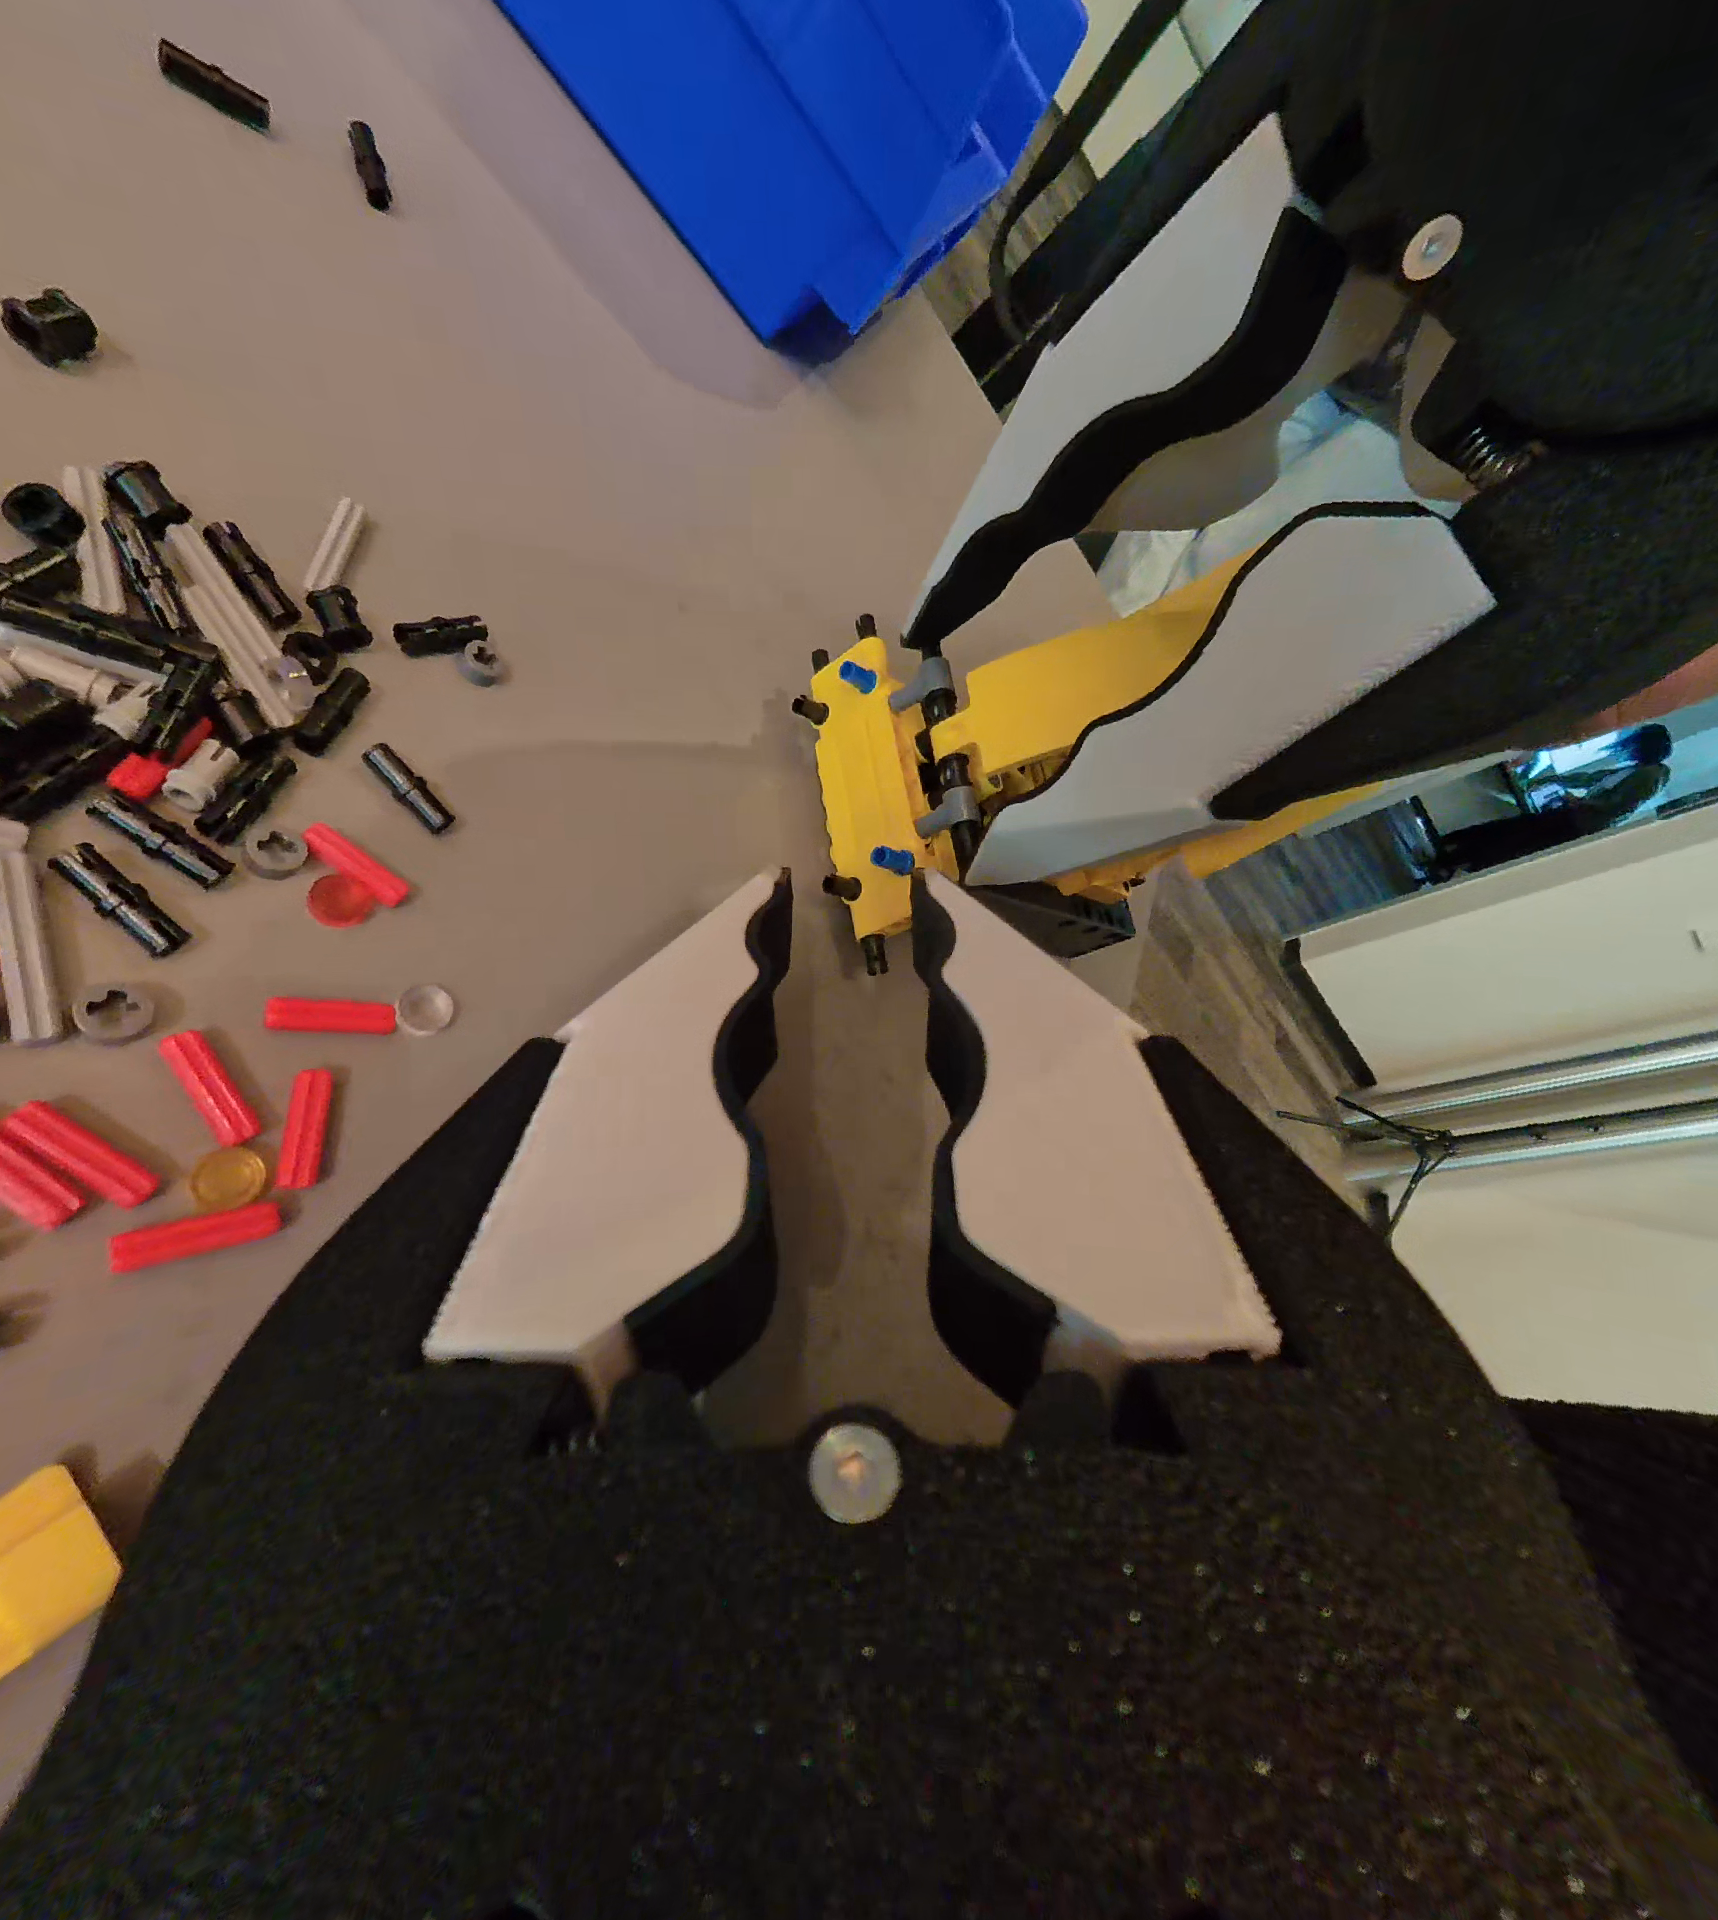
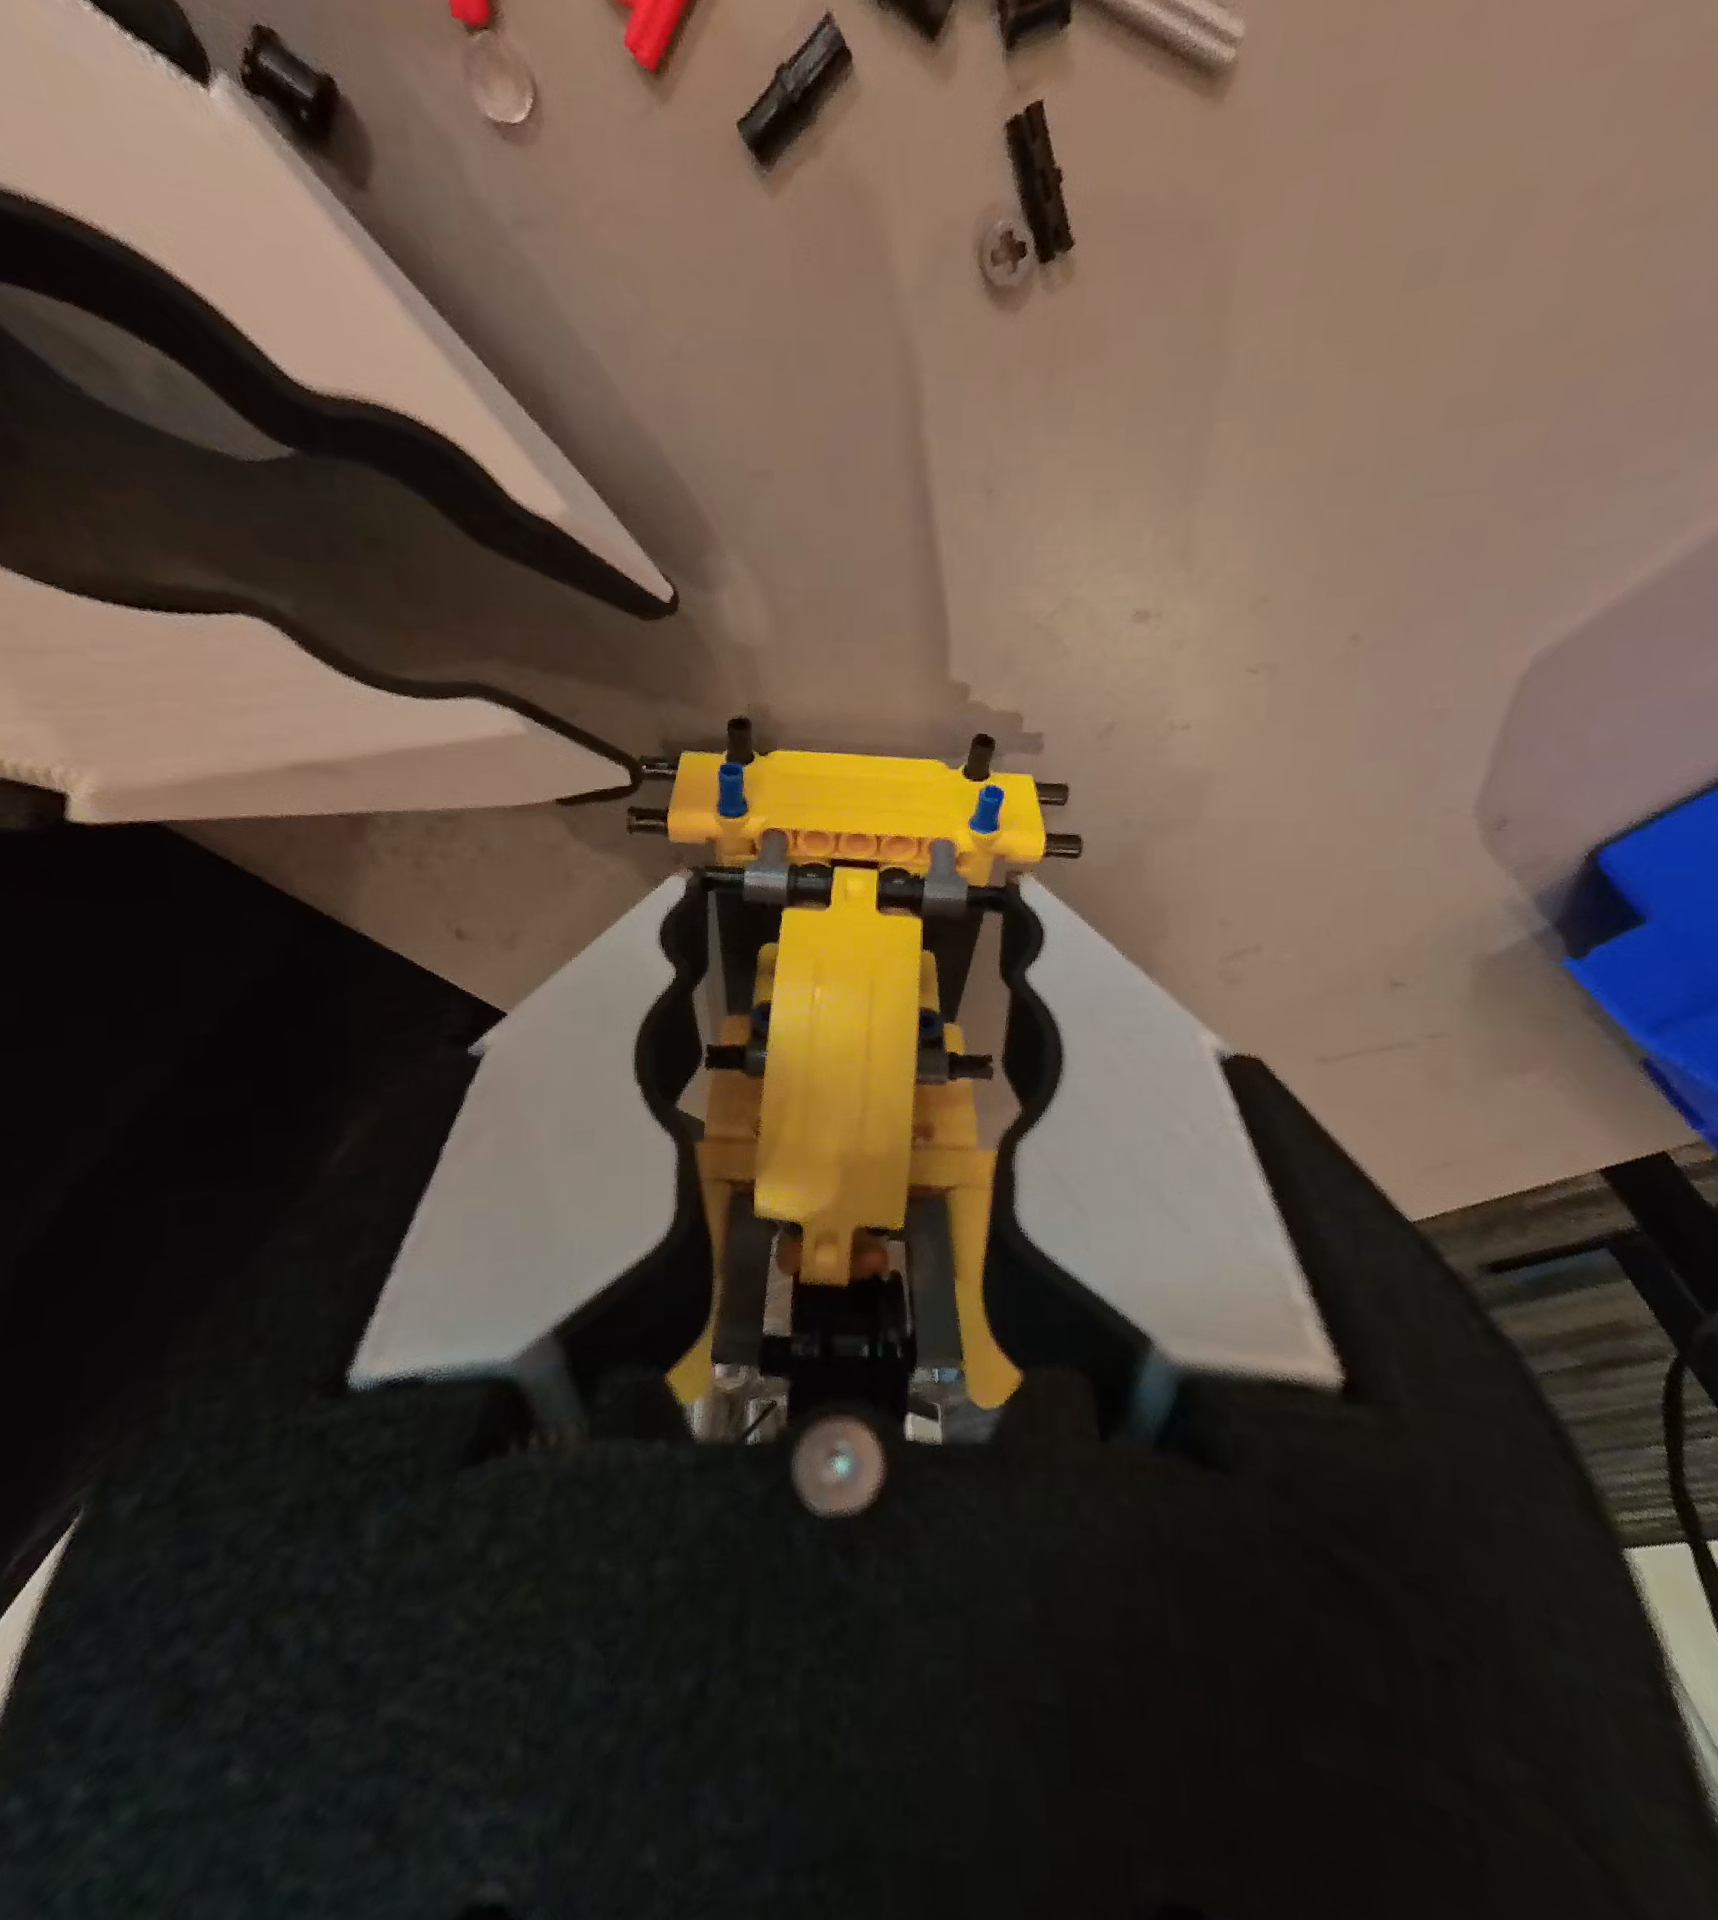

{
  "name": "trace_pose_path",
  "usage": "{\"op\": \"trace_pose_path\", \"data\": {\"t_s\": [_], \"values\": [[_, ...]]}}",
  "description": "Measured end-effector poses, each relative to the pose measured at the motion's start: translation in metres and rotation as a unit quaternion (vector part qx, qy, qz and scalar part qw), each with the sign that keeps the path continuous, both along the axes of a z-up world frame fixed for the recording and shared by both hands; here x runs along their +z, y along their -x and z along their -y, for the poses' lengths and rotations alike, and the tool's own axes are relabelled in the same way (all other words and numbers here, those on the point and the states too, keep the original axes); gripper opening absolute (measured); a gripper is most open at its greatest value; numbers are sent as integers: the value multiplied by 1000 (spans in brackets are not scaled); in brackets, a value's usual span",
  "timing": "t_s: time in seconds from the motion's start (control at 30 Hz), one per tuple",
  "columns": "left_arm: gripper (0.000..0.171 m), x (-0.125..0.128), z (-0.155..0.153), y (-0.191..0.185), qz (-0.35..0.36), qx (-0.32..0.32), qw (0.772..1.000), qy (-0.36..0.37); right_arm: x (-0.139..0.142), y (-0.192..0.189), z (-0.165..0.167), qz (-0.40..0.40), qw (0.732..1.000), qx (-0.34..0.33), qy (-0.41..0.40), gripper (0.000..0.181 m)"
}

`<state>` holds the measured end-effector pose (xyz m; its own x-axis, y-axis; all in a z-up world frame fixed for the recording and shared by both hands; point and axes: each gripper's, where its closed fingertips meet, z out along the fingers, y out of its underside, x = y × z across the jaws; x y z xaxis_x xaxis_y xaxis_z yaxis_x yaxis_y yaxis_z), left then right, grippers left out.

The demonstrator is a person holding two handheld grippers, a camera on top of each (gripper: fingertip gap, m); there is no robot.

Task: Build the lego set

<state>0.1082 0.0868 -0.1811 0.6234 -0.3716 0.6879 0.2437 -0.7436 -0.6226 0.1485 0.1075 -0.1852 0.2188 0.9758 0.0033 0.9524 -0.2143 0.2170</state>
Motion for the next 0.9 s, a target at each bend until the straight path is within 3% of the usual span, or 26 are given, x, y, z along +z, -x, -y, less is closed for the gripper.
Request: {"op": "trace_pose_path", "data": {"t_s": [0.47,0.63,0.83,0.9], "values": [[22,-2,1,-2,6,-6,1000,7,0,-9,3,14,1000,-5,15,56],[22,5,8,-10,19,-37,999,-14,4,-9,2,3,1000,1,12,56],[24,22,1,-3,-27,-12,994,-107,29,18,2,-114,993,7,14,56],[24,28,-2,0,1,0,994,-110,41,31,3,-173,985,13,15,56]]}}
